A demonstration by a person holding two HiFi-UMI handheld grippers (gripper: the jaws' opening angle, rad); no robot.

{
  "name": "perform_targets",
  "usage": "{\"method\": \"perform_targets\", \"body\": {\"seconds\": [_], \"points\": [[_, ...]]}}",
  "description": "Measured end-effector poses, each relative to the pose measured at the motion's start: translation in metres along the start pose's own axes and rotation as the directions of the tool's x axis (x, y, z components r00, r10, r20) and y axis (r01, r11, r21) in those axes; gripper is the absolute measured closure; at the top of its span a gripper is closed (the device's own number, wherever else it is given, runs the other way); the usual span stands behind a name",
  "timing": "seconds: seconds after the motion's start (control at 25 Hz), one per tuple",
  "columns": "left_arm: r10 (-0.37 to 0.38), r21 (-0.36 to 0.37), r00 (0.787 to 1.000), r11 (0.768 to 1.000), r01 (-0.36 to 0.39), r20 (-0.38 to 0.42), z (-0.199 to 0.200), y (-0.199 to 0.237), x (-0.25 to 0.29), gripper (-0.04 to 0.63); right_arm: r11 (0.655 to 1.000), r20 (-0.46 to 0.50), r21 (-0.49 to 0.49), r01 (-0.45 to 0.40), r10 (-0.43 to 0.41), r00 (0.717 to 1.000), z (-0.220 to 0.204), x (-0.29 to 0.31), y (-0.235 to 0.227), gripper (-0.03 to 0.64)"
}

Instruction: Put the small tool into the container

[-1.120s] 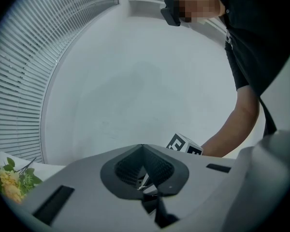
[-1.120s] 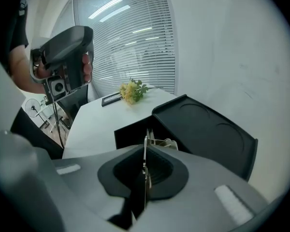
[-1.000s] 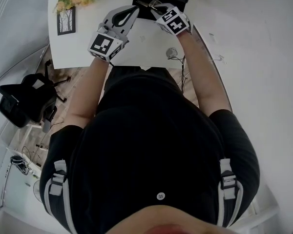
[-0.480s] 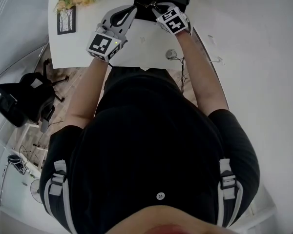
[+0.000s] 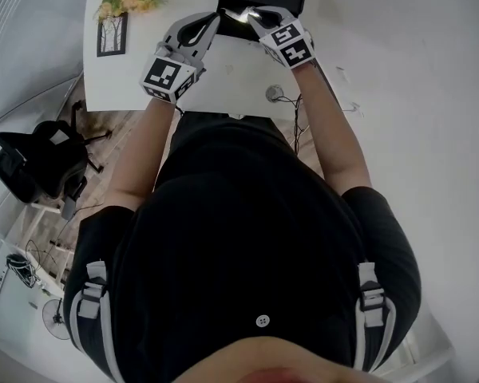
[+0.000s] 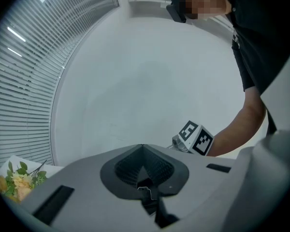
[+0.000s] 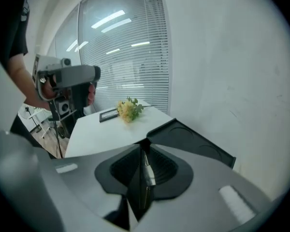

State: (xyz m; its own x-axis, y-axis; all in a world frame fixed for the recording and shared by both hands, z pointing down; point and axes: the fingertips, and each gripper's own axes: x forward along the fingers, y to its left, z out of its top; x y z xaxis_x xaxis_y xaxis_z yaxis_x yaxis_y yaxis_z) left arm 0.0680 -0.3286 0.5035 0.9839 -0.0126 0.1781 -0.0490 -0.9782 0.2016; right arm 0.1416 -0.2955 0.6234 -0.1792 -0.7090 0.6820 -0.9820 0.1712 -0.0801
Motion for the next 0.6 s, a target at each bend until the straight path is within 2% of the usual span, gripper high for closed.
{"method": "perform_targets", "body": {"seconds": [0.12, 0.24, 0.4, 0.6], "points": [[-0.007, 0.011, 1.0, 1.0, 0.007, -0.014, 0.008, -0.003, 0.001, 0.588, 0.998, 0.139, 0.056, -0.035, 0.027, 0.99, 0.027, -0.031, 0.009, 0.552], [0.001, 0.024, 1.0, 1.0, -0.001, -0.015, 0.019, -0.009, 0.0, 0.588, 0.998, 0.283, 0.054, -0.032, 0.015, 0.959, 0.052, -0.072, 0.018, 0.598], [-0.004, 0.051, 1.0, 0.999, 0.004, -0.003, 0.041, -0.03, -0.002, 0.588, 1.0, 0.434, -0.006, -0.019, 0.02, 0.9, 0.084, -0.131, 0.036, 0.606], [-0.036, 0.105, 0.999, 0.994, 0.032, 0.039, 0.079, -0.071, -0.005, 0.588, 1.0, 0.57, 0.014, -0.021, 0.009, 0.822, 0.111, -0.199, 0.047, 0.606]]}}
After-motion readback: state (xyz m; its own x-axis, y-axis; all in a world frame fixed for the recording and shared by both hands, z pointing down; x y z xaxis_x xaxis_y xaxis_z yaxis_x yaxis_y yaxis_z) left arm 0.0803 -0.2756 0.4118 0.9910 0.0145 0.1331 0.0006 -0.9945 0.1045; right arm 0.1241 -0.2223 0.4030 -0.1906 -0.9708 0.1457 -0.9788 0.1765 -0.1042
